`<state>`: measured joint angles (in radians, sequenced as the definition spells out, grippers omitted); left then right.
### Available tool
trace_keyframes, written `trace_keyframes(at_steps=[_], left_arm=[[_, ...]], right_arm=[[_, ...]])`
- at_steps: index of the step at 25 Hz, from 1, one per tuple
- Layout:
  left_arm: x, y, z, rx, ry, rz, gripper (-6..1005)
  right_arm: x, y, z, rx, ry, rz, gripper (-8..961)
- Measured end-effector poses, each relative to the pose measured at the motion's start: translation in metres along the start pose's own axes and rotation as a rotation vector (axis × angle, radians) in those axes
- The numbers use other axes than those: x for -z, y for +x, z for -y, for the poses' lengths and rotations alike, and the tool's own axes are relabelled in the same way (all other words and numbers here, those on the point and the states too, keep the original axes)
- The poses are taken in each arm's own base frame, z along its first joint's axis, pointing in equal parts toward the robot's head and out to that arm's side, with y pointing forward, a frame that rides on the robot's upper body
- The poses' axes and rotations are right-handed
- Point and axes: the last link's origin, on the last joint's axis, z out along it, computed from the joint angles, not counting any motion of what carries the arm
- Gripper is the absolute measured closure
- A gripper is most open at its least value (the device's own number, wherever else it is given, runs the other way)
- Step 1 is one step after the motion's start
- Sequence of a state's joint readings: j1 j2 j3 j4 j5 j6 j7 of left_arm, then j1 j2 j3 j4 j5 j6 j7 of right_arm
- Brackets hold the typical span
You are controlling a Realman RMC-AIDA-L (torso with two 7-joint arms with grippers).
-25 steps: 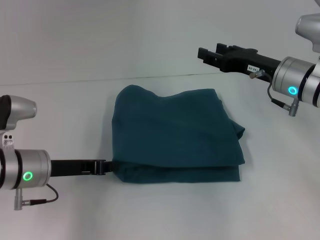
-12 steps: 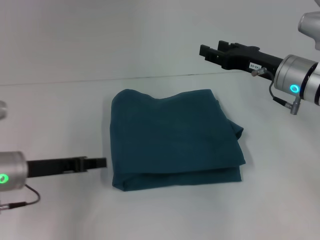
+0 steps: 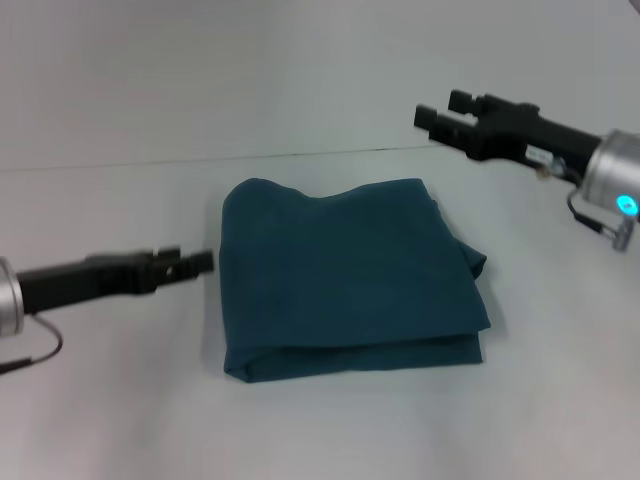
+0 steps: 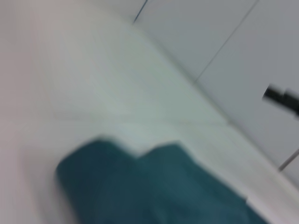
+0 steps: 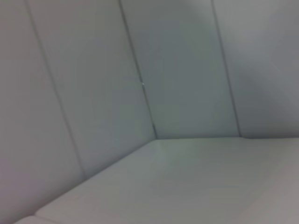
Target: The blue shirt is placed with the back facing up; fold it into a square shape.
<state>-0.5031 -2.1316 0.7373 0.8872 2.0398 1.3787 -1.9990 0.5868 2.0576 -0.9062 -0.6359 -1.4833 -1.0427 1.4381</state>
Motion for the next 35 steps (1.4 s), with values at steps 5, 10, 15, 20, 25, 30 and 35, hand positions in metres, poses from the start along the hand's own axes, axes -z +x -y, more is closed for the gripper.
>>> trace_keyframes(at_steps=[5,10,15,20,25,30,35], left_arm=[[-0.003,0.011,-0.012,-0.122,-0.080,-0.194,373],[-0.004,-0.003,-0.021,-0.205,-0.145,-0.247,213],[-0.001,-0.023,-0.030,-0.270,-0.218,-0.247,68],[0.006,-0.042,-0.037,-0.300,-0.273,-0.235,65],[0.007,-0.060,-0.041,-0.302,-0.318,-0.148,65],[0.006,-0.067,-0.042,-0.293,-0.333,-0.079,65],[0.006,-0.068,-0.042,-0.276,-0.336,-0.060,65]], right_arm=[[0.031,0.019,-0.010,0.029,-0.106,-0.010,229],[0.056,0.044,-0.022,0.044,-0.208,-0.095,113],[0.070,0.062,-0.036,0.036,-0.313,-0.177,39],[0.070,0.078,-0.052,0.006,-0.402,-0.241,9],[0.058,0.088,-0.064,0.011,-0.481,-0.357,8],[0.052,0.087,-0.068,0.003,-0.509,-0.393,11],[0.052,0.086,-0.068,0.000,-0.512,-0.386,13]])
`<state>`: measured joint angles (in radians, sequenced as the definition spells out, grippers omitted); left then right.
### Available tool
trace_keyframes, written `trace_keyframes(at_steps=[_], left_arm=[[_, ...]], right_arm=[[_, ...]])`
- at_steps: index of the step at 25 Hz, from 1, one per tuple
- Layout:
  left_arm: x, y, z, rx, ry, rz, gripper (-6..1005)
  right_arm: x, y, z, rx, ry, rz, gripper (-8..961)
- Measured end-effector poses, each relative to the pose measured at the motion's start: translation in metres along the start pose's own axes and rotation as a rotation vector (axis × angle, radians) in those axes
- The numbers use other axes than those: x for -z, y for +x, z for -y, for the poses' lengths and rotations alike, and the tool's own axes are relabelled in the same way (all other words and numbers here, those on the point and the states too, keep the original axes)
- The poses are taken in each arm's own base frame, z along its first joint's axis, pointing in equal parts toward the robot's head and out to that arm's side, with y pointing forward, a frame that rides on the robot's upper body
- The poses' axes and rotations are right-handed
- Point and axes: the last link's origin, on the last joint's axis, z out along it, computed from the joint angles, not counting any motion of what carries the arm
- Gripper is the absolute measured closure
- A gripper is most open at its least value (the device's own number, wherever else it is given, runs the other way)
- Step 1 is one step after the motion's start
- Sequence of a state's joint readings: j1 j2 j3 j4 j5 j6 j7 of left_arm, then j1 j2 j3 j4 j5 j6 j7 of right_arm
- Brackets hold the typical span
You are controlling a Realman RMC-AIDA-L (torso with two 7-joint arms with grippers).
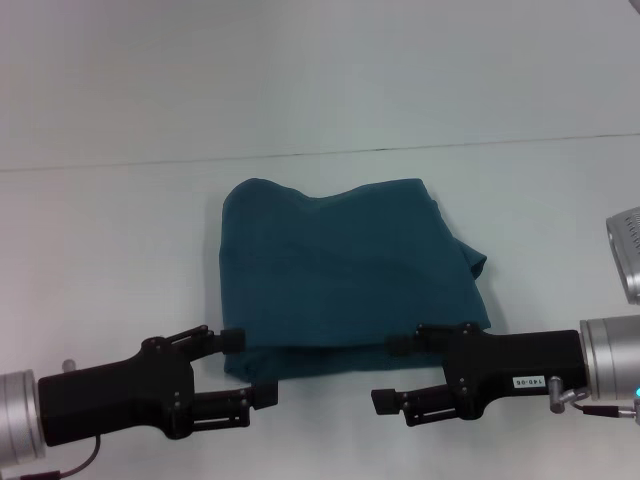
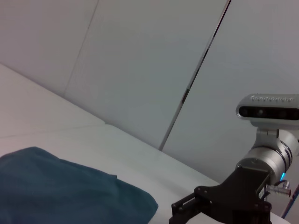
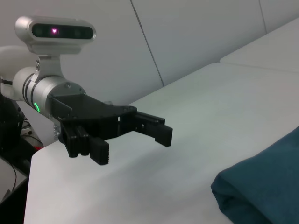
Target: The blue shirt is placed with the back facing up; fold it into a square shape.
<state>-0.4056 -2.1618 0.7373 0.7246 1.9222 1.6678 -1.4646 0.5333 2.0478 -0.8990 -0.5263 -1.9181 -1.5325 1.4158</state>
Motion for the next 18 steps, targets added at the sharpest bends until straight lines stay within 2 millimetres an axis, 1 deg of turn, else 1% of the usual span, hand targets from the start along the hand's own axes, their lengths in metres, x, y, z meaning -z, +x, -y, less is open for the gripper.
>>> trace_keyframes(at_steps=[18], left_arm=[[0.0010,-0.0008,-0.0016,0.002,-0.010,0.003,65]], right_arm=[[0.0012,-0.0014,0.0008,-0.004,0.008,0.017,12]])
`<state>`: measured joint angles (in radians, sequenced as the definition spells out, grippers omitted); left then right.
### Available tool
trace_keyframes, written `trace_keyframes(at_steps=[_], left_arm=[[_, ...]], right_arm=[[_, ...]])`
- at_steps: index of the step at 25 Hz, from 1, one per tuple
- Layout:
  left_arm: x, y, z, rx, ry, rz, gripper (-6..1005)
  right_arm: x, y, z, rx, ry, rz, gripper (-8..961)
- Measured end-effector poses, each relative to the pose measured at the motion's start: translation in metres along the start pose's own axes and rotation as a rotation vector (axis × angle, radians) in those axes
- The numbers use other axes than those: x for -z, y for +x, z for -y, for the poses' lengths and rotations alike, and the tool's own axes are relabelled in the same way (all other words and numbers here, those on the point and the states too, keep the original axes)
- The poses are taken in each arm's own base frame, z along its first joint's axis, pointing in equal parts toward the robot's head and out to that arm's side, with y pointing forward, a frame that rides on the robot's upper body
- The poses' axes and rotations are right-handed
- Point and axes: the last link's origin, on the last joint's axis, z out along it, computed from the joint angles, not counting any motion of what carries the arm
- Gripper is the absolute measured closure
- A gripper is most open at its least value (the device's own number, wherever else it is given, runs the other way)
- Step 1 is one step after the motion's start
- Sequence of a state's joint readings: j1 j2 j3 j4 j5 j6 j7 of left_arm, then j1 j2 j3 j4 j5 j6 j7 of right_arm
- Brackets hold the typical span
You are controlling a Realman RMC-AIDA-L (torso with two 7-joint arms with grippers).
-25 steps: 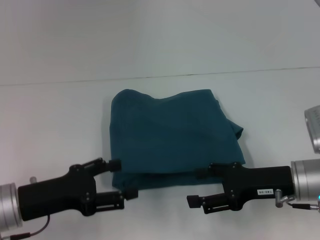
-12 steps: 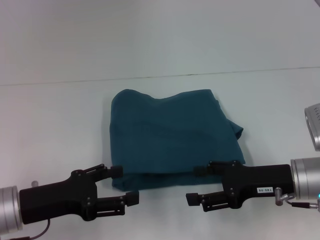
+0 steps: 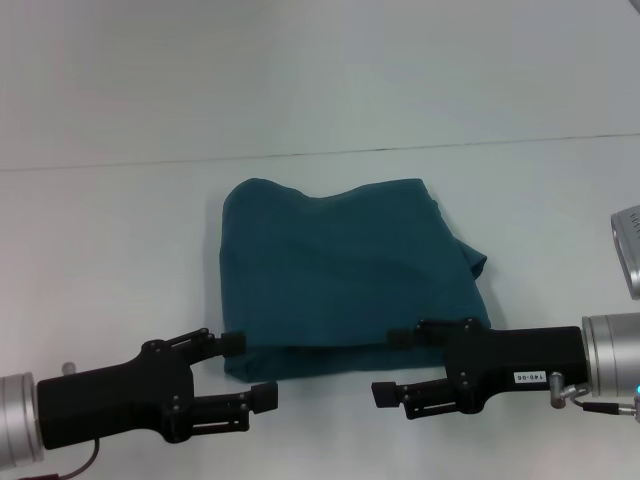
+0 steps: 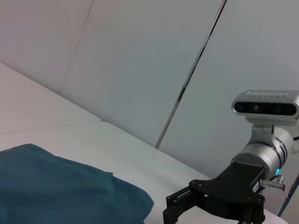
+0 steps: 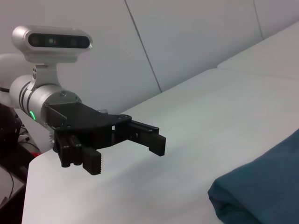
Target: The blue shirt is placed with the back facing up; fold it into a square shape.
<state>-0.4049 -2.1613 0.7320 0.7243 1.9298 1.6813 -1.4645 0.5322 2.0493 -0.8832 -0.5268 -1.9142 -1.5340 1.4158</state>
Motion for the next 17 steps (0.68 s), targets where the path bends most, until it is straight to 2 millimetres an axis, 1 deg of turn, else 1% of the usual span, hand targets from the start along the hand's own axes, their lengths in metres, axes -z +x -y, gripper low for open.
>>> trace_keyframes(at_steps=[17], left_arm=[[0.0010,0.0018,0.0012,-0.005,0.005,-0.004,65]], right_arm=[[-0.0009,-0.0023,0.0010,0.005,0.003,0.003,13]])
